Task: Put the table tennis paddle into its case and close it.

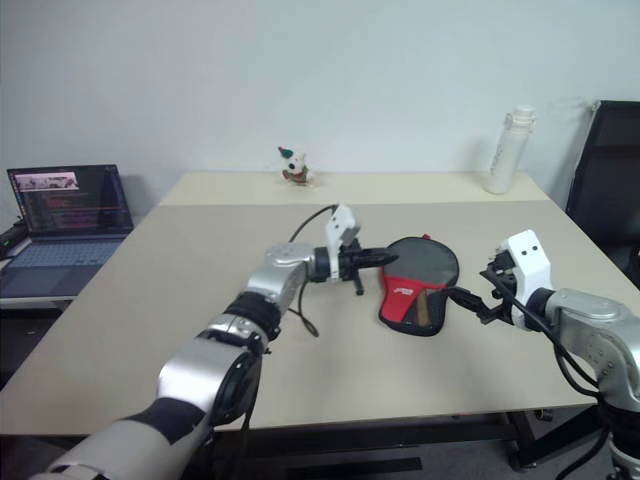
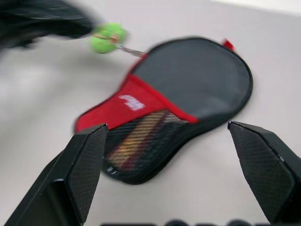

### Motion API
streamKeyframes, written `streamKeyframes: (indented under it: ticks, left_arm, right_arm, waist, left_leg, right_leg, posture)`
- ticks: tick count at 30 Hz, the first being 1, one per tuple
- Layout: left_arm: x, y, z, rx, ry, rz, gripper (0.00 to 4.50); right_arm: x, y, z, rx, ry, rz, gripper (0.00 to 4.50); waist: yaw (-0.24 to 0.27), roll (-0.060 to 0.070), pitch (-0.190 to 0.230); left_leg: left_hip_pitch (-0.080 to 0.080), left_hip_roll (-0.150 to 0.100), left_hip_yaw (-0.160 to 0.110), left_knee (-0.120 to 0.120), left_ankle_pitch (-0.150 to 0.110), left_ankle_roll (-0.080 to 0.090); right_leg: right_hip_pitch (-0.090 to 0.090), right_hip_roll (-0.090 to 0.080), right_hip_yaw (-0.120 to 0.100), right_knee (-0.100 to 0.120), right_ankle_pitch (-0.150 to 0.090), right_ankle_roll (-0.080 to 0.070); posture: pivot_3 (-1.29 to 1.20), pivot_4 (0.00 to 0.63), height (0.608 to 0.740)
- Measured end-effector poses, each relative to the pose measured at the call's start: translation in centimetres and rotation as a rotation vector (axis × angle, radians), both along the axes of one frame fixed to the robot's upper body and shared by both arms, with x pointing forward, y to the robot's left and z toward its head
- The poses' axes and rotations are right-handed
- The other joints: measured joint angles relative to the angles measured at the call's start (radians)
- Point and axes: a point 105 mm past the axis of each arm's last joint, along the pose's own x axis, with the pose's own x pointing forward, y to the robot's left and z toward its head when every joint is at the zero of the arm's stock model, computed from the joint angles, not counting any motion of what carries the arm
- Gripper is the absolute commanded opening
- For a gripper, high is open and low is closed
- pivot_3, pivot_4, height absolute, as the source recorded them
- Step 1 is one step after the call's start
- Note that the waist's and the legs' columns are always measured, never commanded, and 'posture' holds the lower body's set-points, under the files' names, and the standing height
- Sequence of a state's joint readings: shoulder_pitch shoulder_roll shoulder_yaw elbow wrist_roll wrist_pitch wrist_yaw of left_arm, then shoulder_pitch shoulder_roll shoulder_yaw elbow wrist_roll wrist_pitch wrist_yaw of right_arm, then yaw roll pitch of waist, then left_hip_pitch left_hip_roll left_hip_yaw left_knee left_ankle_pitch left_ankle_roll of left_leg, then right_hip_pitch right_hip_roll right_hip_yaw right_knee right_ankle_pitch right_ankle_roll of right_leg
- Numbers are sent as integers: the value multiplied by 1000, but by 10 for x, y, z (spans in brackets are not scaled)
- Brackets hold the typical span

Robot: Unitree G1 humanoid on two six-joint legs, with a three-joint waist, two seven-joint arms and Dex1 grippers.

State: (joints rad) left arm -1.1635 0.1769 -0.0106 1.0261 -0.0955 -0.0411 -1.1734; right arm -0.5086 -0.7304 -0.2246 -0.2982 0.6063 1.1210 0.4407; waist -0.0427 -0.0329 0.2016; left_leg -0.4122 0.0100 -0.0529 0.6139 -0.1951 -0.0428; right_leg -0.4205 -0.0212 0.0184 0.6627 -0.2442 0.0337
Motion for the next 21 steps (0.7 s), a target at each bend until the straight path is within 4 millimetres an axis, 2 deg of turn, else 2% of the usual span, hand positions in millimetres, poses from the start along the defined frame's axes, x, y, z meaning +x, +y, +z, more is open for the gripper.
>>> streamKeyframes:
  ticks: [3,5,9,12,14,16,21]
  left_arm:
    - [-13,33,-11,43,15,-40,46]
    - [-19,53,-5,54,16,-39,46]
    - [-39,87,16,99,-35,-30,46]
    - [-51,109,10,148,-18,20,46]
    - [-57,117,1,150,21,50,46]
    - [-62,117,-1,149,35,62,46]
    - [-68,117,9,139,1,100,46]
  right_arm:
    - [23,-4,-11,41,38,-84,4500]
    - [35,-6,-25,56,74,-121,4500]
    - [51,11,-51,84,138,-112,4500]
    - [59,12,-70,74,173,-130,4500]
    - [64,12,-76,70,166,-136,4500]
    - [69,12,-78,68,158,-148,4500]
    - [80,19,-89,86,172,-155,4500]
  waist:
    - [-5,0,0]
    - [-4,0,0]
    - [-5,0,0]
    - [-2,1,0]
    - [-1,1,0]
    - [1,1,0]
    - [-4,1,0]
  left_leg:
    - [0,0,-1,0,0,0]
    - [-1,1,-1,0,0,0]
    - [-2,0,-1,0,0,0]
    - [-1,0,-1,1,0,0]
    - [-1,0,-1,2,0,0]
    - [-1,1,-2,4,0,0]
    - [-1,2,-1,10,0,0]
  right_leg:
    - [-1,0,-1,0,3,-5]
    - [-1,0,-1,0,3,-5]
    - [-1,0,-1,0,3,-6]
    - [-1,0,-1,0,3,-6]
    - [-1,0,-1,1,3,-6]
    - [0,0,-2,1,3,-6]
    - [2,1,-1,2,4,-4]
  posture:
    - [0,150,740]
    - [0,150,740]
    - [0,150,740]
    - [0,150,740]
    - [0,150,740]
    - [0,150,740]
    - [0,150,740]
